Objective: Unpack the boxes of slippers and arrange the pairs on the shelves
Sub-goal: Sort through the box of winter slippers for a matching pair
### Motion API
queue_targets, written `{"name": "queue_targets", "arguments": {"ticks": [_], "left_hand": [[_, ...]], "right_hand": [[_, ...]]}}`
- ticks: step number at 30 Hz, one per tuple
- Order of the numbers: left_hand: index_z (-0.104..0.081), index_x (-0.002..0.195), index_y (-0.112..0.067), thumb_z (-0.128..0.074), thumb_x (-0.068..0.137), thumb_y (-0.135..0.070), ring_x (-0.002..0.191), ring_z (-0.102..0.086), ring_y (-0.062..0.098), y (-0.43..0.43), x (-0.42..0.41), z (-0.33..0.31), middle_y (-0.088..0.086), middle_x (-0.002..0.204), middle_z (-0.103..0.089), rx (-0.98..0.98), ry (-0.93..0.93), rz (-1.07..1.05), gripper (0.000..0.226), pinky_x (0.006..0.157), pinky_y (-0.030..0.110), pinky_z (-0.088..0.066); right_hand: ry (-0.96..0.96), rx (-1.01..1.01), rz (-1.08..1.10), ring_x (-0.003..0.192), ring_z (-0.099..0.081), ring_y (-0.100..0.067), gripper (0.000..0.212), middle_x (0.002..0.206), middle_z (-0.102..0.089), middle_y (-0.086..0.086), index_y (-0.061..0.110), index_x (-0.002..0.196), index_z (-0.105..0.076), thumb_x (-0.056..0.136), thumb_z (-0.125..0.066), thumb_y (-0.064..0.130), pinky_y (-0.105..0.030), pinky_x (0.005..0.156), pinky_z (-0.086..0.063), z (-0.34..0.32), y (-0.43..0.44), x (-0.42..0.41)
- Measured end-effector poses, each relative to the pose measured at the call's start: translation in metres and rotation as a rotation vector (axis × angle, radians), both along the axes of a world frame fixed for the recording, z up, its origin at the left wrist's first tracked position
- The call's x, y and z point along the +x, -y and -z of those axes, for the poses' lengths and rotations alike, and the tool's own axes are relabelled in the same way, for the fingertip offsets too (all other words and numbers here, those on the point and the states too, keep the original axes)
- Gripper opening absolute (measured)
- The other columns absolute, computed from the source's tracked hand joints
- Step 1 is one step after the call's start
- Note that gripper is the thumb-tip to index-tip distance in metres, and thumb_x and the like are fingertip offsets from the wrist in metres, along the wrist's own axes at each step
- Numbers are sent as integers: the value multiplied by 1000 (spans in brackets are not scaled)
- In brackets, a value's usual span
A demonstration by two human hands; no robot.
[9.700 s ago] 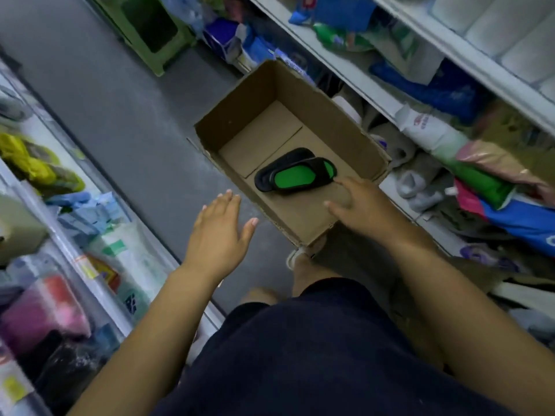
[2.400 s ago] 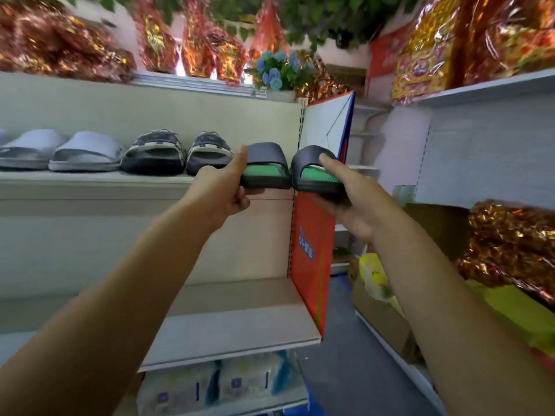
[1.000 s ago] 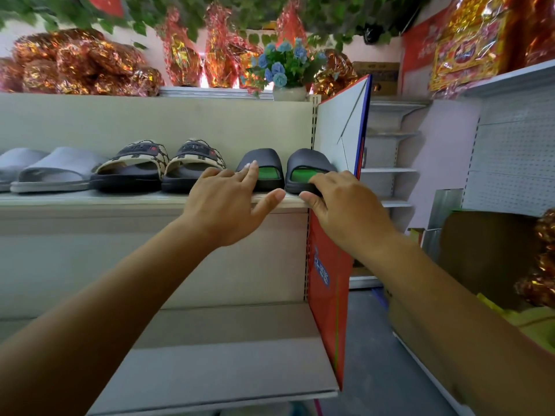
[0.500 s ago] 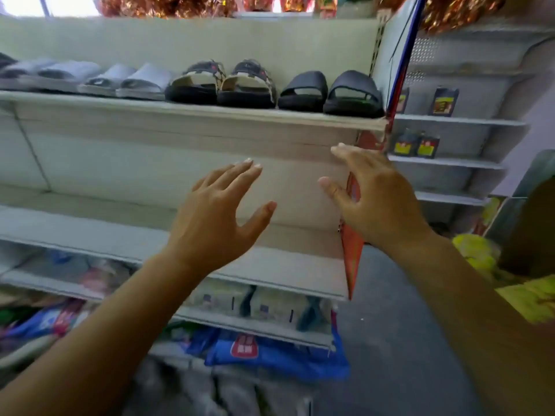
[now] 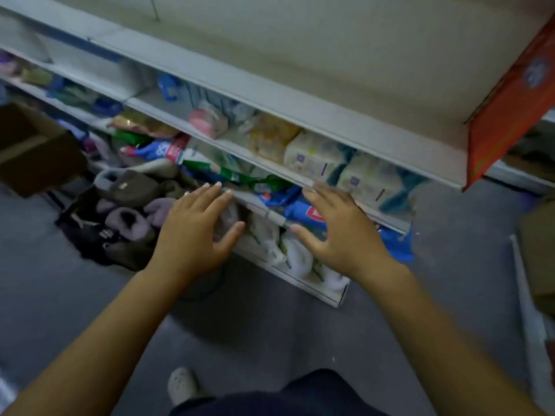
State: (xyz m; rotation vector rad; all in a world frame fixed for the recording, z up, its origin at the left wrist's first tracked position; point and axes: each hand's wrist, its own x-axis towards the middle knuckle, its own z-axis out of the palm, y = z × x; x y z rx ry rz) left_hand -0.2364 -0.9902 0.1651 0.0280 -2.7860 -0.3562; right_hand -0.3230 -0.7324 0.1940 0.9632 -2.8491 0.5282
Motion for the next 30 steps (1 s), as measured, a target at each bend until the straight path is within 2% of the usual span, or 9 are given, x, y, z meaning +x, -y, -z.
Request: {"name": "queue_targets", "arguments": {"ticks": [5, 9, 15, 20, 24, 30], "left_hand": [[-58, 142, -12, -45, 93, -58, 140, -46, 35, 85, 72, 61, 13, 149, -53, -19, 202, -134, 69, 113, 54, -38], [-54, 145, -13, -42, 92, -60, 144, -41, 33, 151, 124, 87, 13, 153, -48, -26, 300, -235, 72, 116, 54, -34], [-55, 143, -11, -40, 94, -59, 141, -44, 36, 232, 168, 98, 16, 152, -49, 40, 343, -358, 70, 114, 55, -36], [-53, 145, -9, -37, 95, -57, 141, -43, 38, 278, 173, 113, 19, 153, -47, 4, 412, -372, 71, 114, 57, -35], [-46, 150, -12, -28, 95, -62, 146, -35, 38, 301, 156, 131, 17, 158, -40, 37, 491, -400, 77, 118, 55, -28], [-33, 157, -17, -14, 93, -68, 153, -22, 32, 325, 97, 155, 11, 164, -29, 100, 623, -416, 84, 124, 51, -18]], "right_hand": [[160, 118, -88, 142, -36, -23, 78, 155, -41, -2, 22, 153, -38, 91, -39, 70, -44, 113, -39, 59, 96, 55], [280, 165, -190, 149, -25, -18, 74, 162, -29, 1, 23, 157, -29, 96, -47, 62, -37, 120, -25, 88, 175, 83], [370, 131, -192, 147, -27, -18, 70, 160, -34, 0, 21, 155, -35, 96, -51, 57, -39, 118, -31, 119, 267, 98], [459, 104, -153, 145, -31, -19, 68, 156, -40, -1, 19, 151, -41, 94, -57, 53, -40, 116, -34, 139, 305, 89], [515, 130, -142, 141, -38, -23, 66, 151, -46, -5, 16, 148, -44, 94, -61, 49, -36, 113, -34, 157, 324, 56], [775, 47, -4, 138, -42, -23, 65, 150, -46, -9, 14, 148, -43, 94, -66, 41, -29, 109, -34, 199, 375, -19]]}}
